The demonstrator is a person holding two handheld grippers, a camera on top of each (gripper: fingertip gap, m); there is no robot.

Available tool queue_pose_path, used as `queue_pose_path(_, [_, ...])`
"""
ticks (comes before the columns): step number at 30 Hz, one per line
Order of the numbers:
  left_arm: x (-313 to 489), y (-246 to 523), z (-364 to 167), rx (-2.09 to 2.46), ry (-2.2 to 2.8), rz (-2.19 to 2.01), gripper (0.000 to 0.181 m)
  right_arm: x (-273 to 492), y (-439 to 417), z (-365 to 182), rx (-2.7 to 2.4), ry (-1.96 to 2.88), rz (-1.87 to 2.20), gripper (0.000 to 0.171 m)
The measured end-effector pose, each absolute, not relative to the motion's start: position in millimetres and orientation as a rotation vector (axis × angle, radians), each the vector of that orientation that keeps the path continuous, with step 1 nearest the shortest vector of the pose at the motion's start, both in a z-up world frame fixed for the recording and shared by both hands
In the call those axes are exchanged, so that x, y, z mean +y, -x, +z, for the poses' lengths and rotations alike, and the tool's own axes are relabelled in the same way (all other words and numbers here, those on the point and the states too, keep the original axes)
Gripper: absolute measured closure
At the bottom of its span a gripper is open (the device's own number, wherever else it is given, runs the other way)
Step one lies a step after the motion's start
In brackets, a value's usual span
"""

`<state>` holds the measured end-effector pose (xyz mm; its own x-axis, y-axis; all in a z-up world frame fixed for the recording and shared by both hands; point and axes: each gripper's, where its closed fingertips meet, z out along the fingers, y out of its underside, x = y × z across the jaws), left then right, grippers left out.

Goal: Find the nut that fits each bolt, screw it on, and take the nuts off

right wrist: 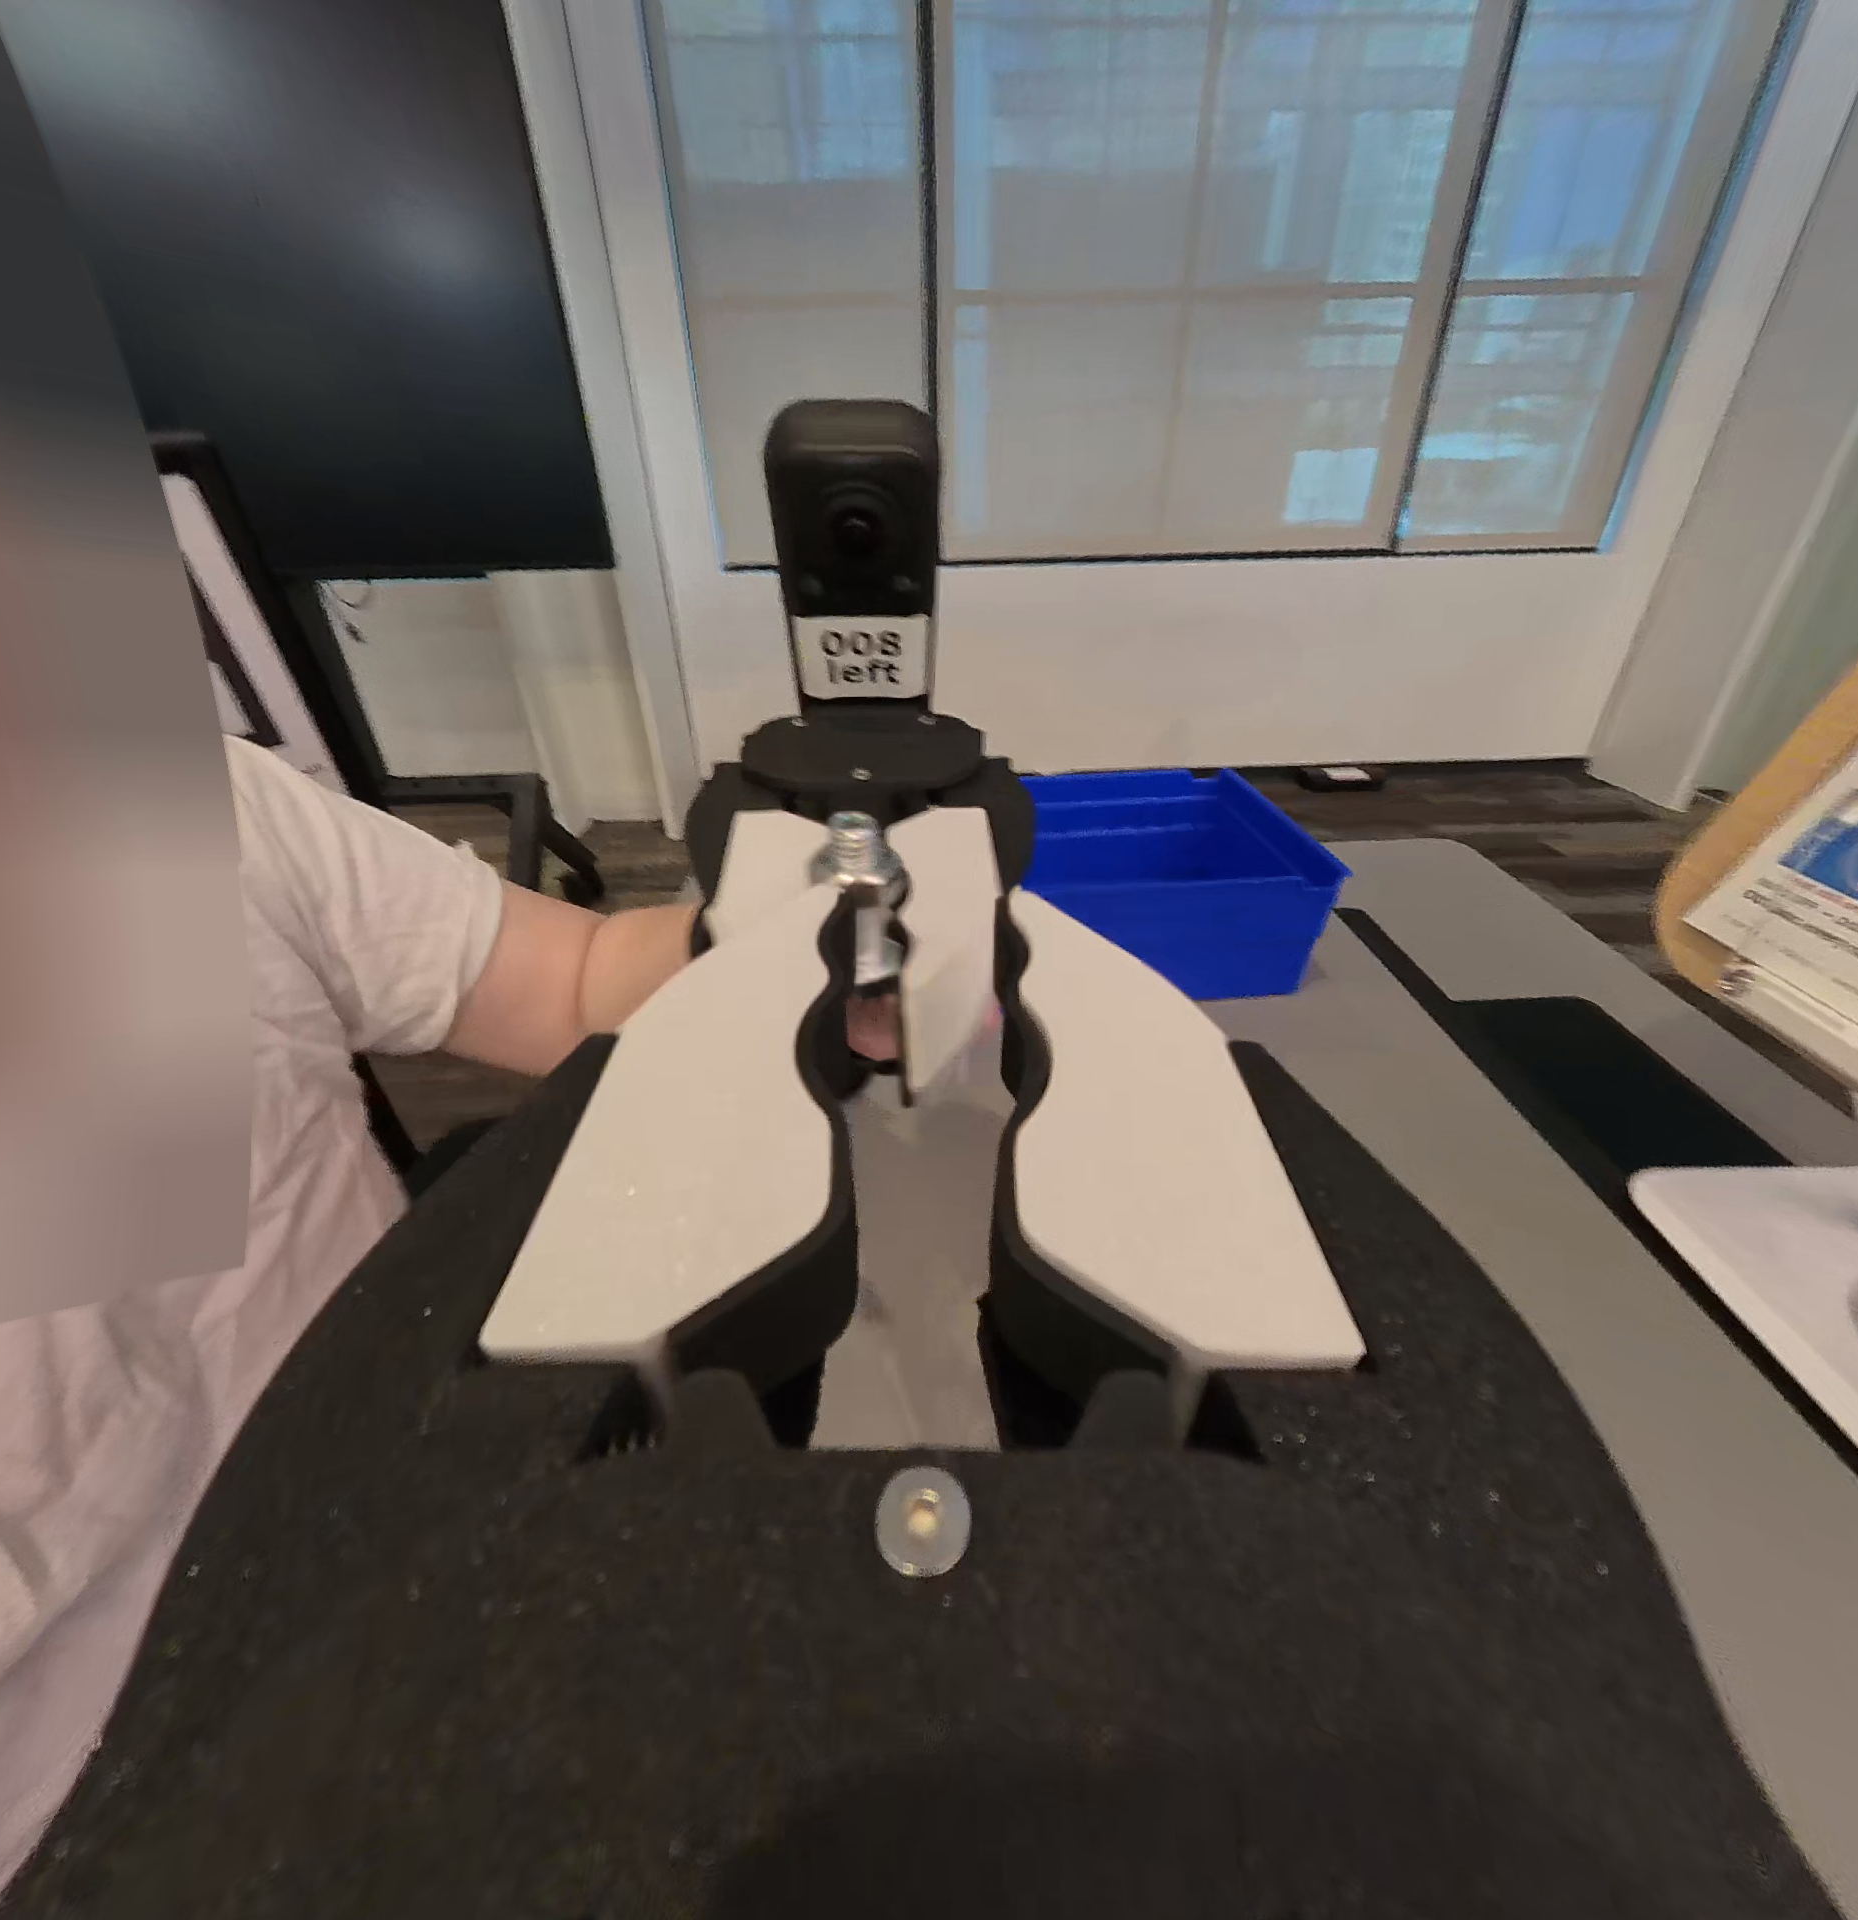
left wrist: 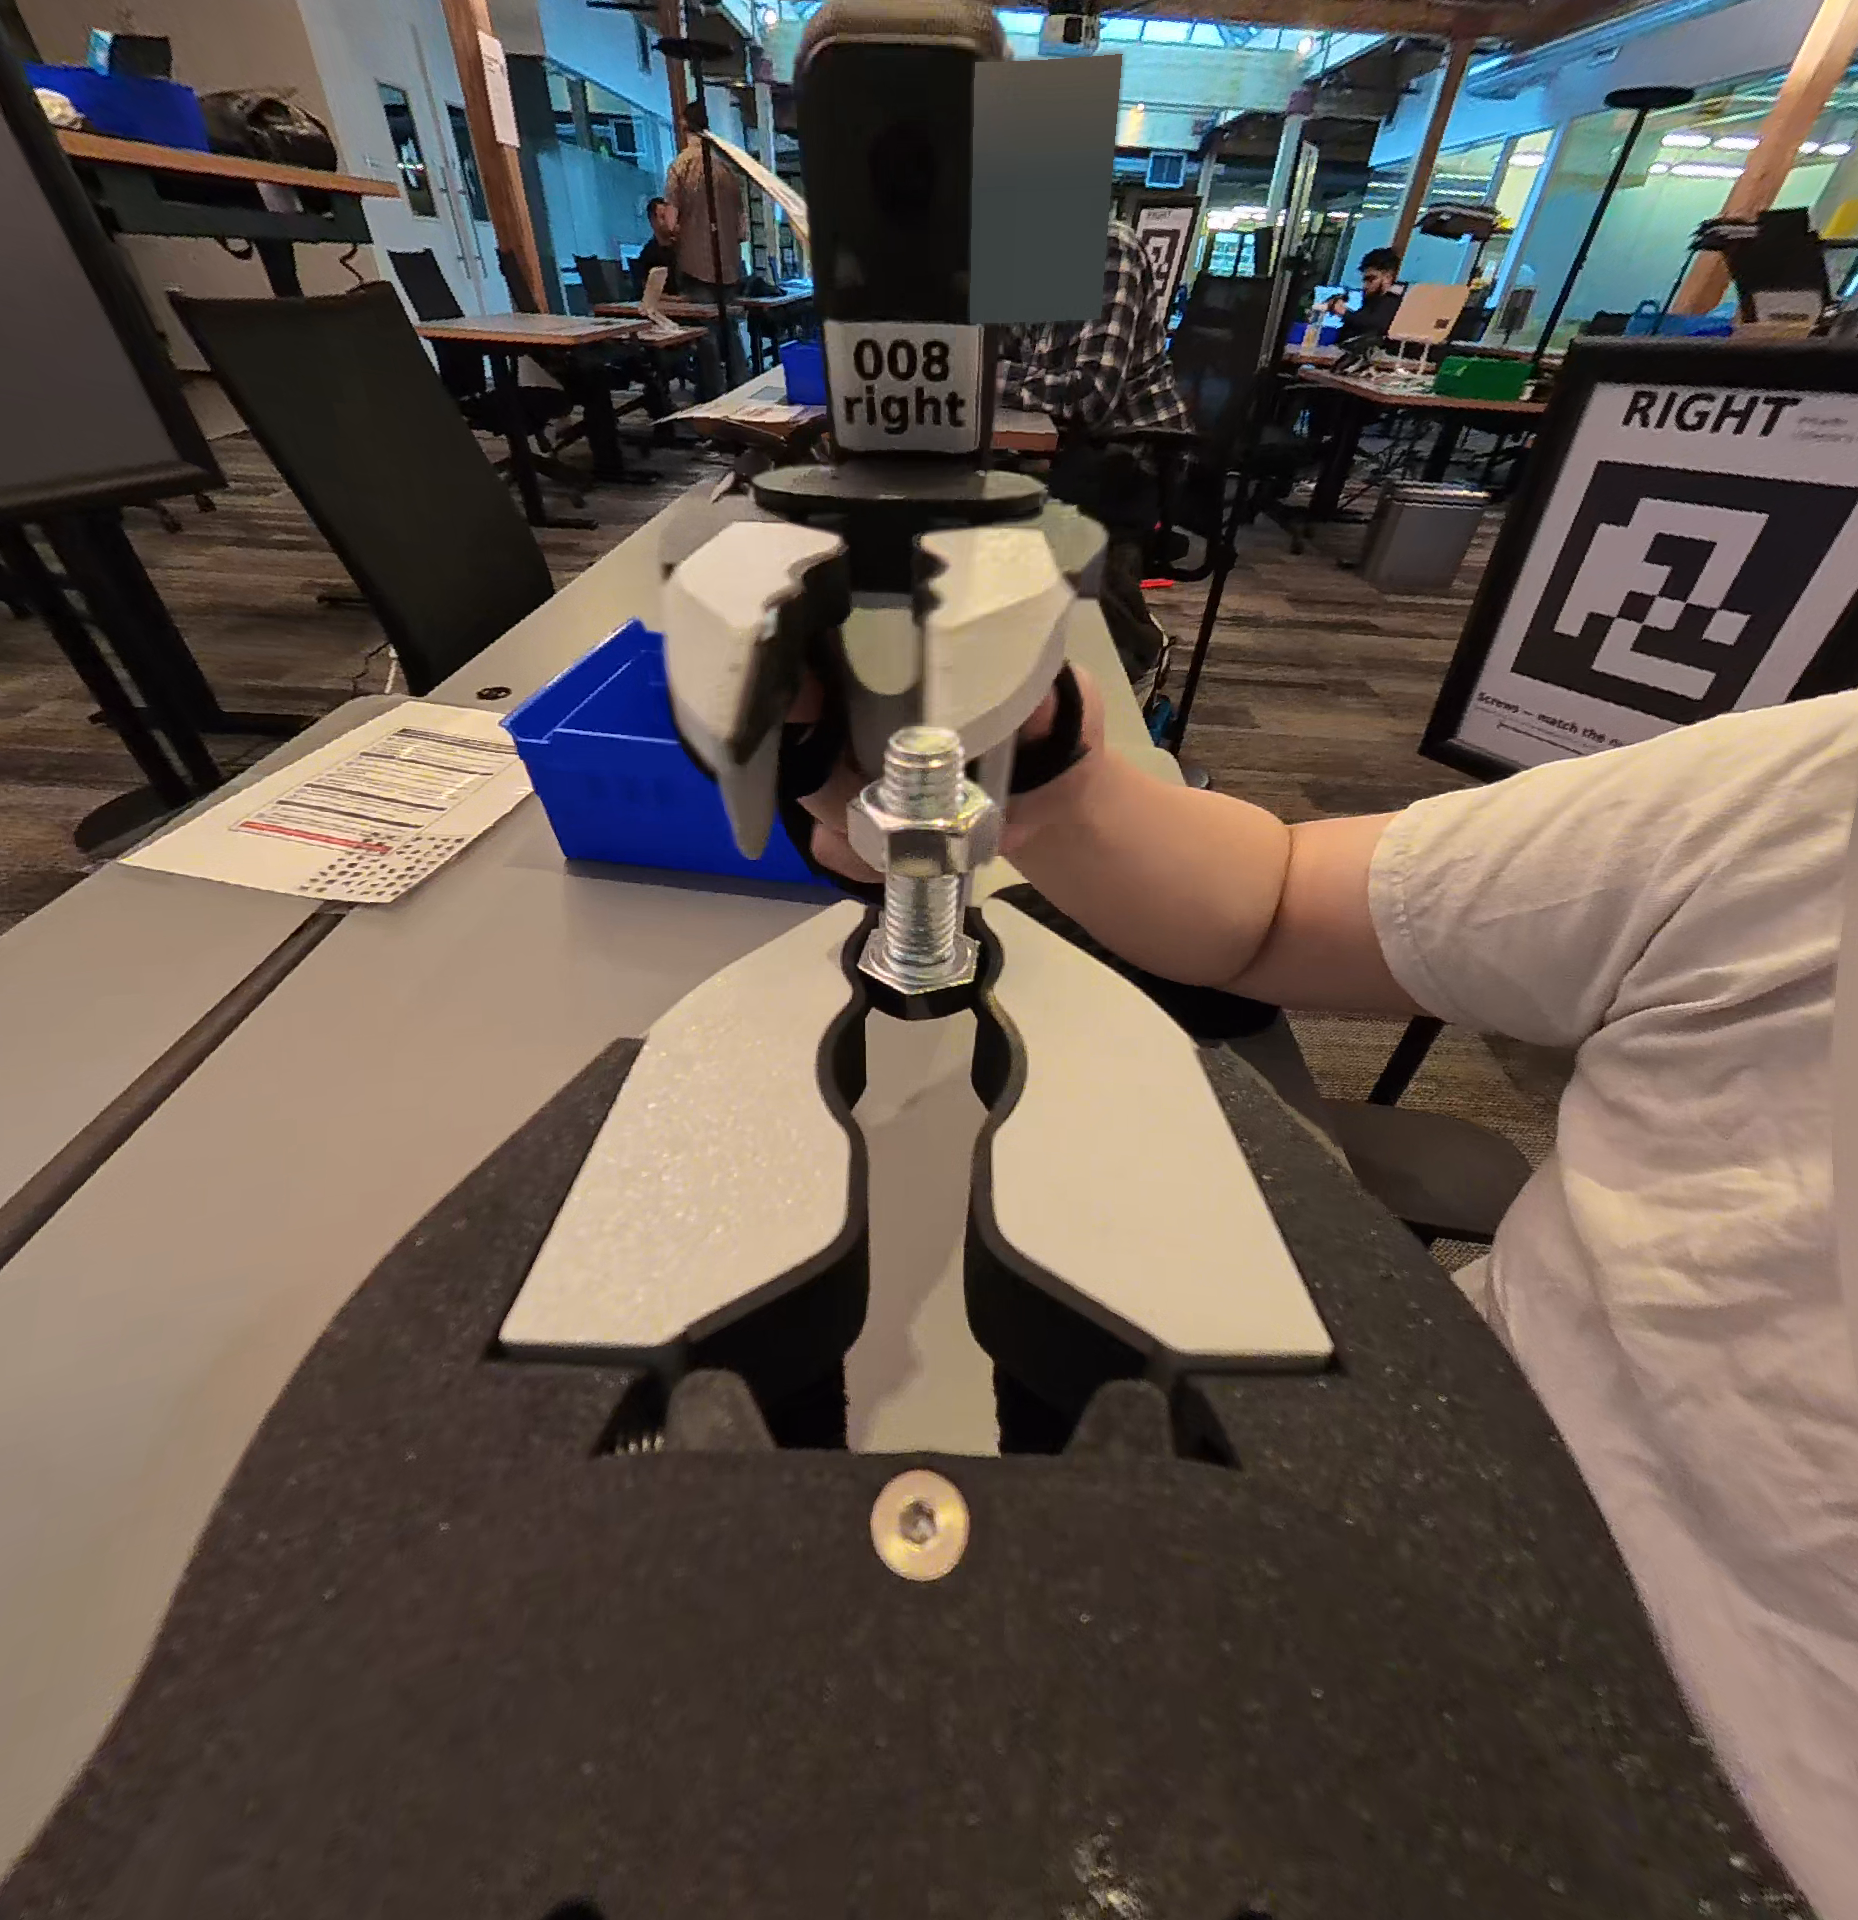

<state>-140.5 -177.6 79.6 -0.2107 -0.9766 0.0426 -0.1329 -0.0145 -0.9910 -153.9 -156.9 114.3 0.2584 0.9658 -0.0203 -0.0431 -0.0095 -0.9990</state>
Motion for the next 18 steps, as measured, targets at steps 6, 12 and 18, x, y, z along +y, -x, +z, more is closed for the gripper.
queue_pose_path(6, [-184,138,76,1.491,1.212,-1.331,0.166,-168,171,109,-1.050,1.296,1.008,0.145])
queue_pose_path(12, [-183,141,80,1.471,1.214,-1.358,0.167,-163,159,114,-0.995,1.293,1.110,0.152])
queue_pose_path(18, [-187,139,77,1.497,1.209,-1.350,0.167,-168,169,112,-1.031,1.284,1.041,0.144])
